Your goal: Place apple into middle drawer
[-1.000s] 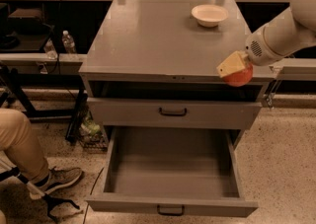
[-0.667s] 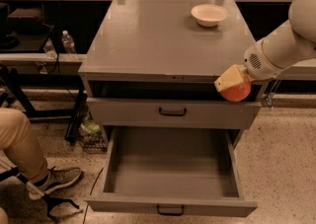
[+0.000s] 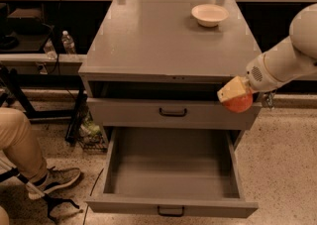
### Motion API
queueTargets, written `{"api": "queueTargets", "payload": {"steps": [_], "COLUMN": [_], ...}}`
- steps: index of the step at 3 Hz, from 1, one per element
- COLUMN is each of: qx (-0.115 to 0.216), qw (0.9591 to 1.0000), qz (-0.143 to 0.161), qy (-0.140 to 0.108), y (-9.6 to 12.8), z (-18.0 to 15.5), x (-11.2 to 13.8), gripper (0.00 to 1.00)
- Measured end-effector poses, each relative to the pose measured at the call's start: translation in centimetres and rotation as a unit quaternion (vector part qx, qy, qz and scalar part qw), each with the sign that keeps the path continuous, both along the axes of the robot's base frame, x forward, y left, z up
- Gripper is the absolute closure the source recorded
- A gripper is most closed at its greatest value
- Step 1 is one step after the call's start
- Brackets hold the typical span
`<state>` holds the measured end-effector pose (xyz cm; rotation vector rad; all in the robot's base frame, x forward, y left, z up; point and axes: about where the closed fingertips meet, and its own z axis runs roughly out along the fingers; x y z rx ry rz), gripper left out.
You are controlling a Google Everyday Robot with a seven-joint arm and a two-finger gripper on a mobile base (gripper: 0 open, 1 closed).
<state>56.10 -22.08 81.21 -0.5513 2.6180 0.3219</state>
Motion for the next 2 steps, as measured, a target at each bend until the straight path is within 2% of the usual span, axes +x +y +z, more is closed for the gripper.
{"api": "queueTargets", "payload": {"steps": [1, 2], "qx": [0.026, 0.069], "qw": [0.9991, 0.9952], "qz": [-0.024, -0.049], "qy": [0.024, 0.048], "y": [-0.6, -0.6], "z": [-4.7, -12.6], "x": [-1.5, -4.1], "gripper": [1.00, 1.00]}}
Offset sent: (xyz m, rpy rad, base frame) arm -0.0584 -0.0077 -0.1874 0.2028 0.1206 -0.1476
